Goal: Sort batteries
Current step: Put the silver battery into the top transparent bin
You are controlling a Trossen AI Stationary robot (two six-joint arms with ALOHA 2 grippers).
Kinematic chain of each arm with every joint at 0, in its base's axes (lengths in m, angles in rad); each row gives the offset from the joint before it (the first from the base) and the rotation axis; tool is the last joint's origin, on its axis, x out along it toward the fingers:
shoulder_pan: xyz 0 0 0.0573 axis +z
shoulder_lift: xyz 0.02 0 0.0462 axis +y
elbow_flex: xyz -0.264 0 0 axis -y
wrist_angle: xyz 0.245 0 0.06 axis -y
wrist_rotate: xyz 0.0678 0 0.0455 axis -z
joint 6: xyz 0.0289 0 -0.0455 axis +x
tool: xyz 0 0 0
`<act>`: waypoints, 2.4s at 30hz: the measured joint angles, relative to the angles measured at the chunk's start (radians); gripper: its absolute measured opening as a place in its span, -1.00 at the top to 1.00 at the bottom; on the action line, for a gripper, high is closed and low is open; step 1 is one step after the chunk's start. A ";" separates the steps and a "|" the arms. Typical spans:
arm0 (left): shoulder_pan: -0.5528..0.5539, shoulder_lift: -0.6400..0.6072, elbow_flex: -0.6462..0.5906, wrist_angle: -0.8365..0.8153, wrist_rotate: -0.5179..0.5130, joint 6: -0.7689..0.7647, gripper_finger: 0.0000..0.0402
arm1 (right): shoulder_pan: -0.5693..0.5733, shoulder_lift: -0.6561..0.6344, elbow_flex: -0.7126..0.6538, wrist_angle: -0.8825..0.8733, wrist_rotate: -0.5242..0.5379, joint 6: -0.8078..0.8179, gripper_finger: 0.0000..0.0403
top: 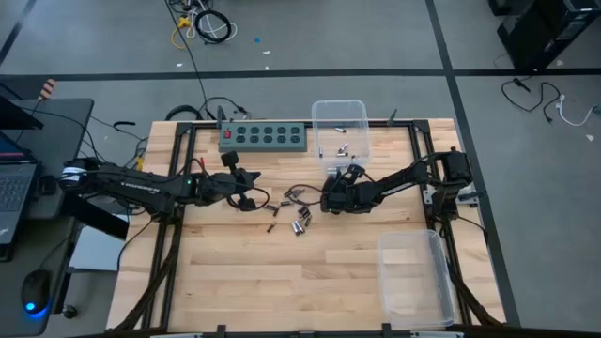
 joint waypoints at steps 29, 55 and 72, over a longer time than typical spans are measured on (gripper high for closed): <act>0.000 0.000 0.000 0.004 0.000 0.002 1.00 | 0.051 0.000 -0.012 0.098 -0.173 0.030 1.00; 0.000 0.000 0.000 0.011 0.000 0.000 1.00 | -0.020 -0.002 -0.071 0.153 -0.080 0.049 1.00; 0.000 0.000 0.000 0.008 0.000 0.001 1.00 | 0.119 -0.081 0.019 0.026 -0.224 0.134 1.00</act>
